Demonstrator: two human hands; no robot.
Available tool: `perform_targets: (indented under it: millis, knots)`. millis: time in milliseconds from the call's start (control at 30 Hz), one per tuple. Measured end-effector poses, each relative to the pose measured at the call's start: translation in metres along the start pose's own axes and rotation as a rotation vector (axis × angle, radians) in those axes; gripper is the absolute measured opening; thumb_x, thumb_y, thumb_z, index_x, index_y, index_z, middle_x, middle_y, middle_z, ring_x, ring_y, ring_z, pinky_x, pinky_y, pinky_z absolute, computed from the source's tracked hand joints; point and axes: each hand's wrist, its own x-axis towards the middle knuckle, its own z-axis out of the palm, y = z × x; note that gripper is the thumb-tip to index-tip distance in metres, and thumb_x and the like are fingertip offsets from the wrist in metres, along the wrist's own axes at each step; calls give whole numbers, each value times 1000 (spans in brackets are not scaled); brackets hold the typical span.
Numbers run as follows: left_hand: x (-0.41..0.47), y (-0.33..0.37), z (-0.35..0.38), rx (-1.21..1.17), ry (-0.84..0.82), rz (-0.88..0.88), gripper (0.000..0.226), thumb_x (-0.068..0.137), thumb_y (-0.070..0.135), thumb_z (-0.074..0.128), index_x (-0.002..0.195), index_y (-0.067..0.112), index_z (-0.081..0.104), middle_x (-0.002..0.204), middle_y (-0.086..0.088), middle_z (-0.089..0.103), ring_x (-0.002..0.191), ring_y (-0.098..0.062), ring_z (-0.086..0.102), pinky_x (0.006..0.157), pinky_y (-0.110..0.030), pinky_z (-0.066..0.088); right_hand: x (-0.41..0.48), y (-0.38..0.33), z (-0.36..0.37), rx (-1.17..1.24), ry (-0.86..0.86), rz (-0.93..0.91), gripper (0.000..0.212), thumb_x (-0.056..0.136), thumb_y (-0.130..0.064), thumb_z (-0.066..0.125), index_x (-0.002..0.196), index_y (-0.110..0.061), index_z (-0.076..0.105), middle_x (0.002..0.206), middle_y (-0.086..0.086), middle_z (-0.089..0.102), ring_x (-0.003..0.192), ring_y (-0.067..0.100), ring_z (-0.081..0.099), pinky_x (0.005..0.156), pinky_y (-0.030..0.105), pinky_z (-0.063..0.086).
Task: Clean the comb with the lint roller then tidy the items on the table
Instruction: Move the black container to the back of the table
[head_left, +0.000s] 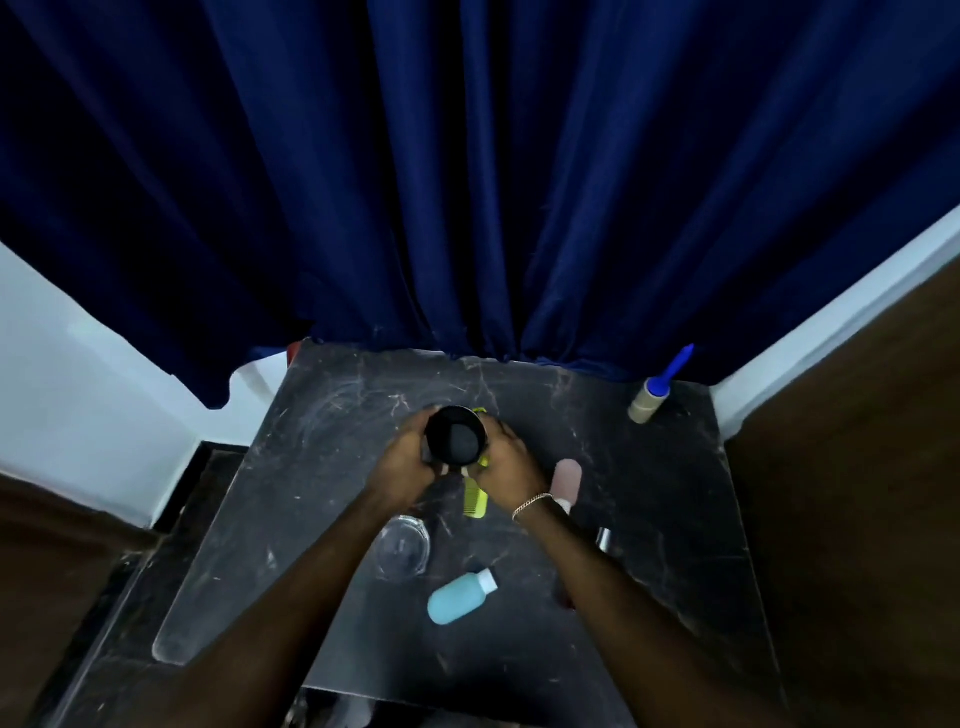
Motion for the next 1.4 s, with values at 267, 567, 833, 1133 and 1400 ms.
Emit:
perform_targets:
  millis: [267, 567, 833, 1133, 1400]
  knots:
    - [32, -43, -75, 77, 10, -23, 75, 81, -5, 74, 147, 14, 46, 143, -9, 57, 130, -27, 55, 105, -25, 40, 48, -55, 52, -55, 34, 10, 69, 68, -15, 65, 134, -26, 48, 131, 4, 59, 117, 25, 58, 100, 35, 49]
    - [79, -102, -152, 37, 33, -51, 73, 83, -7, 67, 149, 16, 45, 144, -7, 54, 133, -23, 51, 116, -39, 39, 121, -105, 113, -38, 3, 15, 70, 71, -13, 72, 135, -25, 47, 127, 7, 63, 114, 27, 61, 94, 37, 53]
    - [114, -139, -193, 105, -17, 27, 75, 81, -2, 73, 147, 20, 46, 146, -9, 53, 134, -27, 52, 114, -36, 40, 171, -127, 151, -31, -8, 12, 70, 71, -8, 71, 135, -22, 49, 126, 7, 63, 111, 25, 62, 92, 32, 53]
    - [144, -172, -212, 117, -112, -96, 81, 88, 0, 63, 156, 28, 29, 141, -5, 54, 129, -21, 53, 110, -32, 39, 209, -142, 176, -129, -148, 88, 77, 74, -19, 71, 142, -31, 36, 120, 13, 67, 108, 34, 65, 89, 39, 56]
    - [166, -196, -222, 65, -182, -233, 91, 86, 11, 69, 156, 39, 19, 140, -5, 54, 127, -24, 55, 111, -42, 44, 238, -146, 186, -219, -241, 103, 77, 77, -22, 75, 143, -23, 35, 131, 15, 59, 121, 37, 56, 96, 41, 48]
